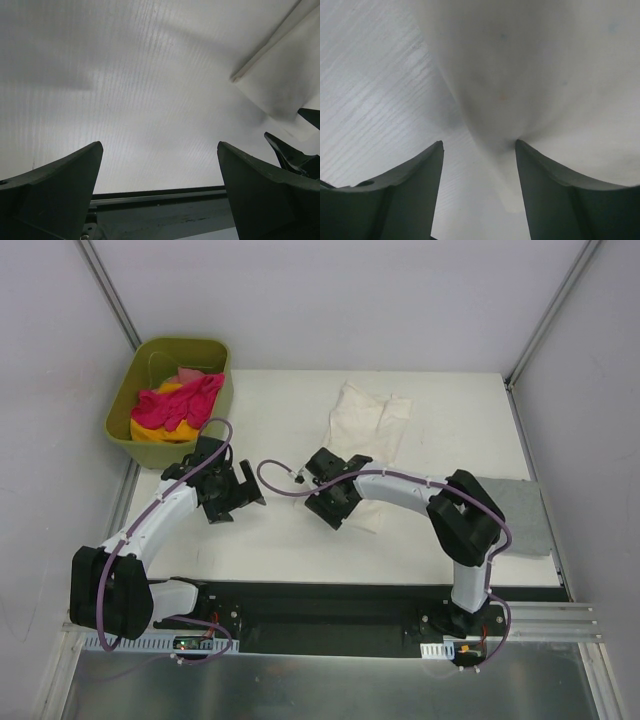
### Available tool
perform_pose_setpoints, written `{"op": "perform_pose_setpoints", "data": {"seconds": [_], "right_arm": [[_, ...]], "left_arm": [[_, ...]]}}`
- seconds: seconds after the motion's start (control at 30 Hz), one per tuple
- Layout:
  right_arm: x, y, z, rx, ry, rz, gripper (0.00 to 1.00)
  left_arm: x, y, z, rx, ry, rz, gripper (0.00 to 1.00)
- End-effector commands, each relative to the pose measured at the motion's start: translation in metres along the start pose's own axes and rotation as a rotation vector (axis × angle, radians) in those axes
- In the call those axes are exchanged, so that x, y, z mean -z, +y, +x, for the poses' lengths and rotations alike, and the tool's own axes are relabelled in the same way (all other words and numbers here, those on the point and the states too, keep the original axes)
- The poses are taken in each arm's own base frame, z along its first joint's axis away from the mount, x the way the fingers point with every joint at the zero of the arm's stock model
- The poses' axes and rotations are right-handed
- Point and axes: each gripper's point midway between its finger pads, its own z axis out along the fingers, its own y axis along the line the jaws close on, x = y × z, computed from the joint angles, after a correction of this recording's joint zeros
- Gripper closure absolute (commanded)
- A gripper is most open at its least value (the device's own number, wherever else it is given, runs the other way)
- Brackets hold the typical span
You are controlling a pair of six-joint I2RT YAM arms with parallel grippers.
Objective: Fold and stack the t-shirts
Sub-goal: Fold the tshirt
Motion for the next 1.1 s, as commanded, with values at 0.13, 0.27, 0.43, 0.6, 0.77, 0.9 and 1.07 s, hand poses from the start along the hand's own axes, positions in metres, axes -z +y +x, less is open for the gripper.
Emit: {"op": "perform_pose_setpoints", "data": {"seconds": [0.13, 0.27, 0.43, 0.6, 0.77, 0.9, 1.07], "right_arm": [[-0.021, 0.002, -0.006, 0.017, 0.006, 0.020, 0.55], [-0.032, -0.004, 0.001, 0.007, 0.043, 0.056, 0.65], [-0.022, 0.005, 0.006, -0.013, 0.059, 0.036, 0.87], [0.024, 0.074, 0.002, -0.054, 0.068, -0.300, 0.99], [0.092, 0.139, 0.000, -0.055, 0.059, -0.703, 0.99], [0.127, 0.144, -0.007, -0.051, 0.015, -0.769, 0.99], [0.140, 0.102, -0.019, -0.167, 0.003, -0.710, 0.99]], "left_arm": [[0.008, 0.004, -0.006, -0.014, -0.023, -0.019, 0.01], [0.011, 0.005, -0.007, -0.012, -0.034, -0.025, 0.01], [0.016, 0.010, -0.010, -0.001, -0.061, -0.048, 0.01], [0.025, 0.003, -0.013, -0.004, -0.078, -0.016, 0.01], [0.036, -0.001, -0.019, -0.013, -0.116, -0.001, 0.01], [0.039, -0.001, -0.021, -0.011, -0.131, 0.000, 0.01], [0.042, -0.003, -0.027, -0.013, -0.144, 0.001, 0.01]]}}
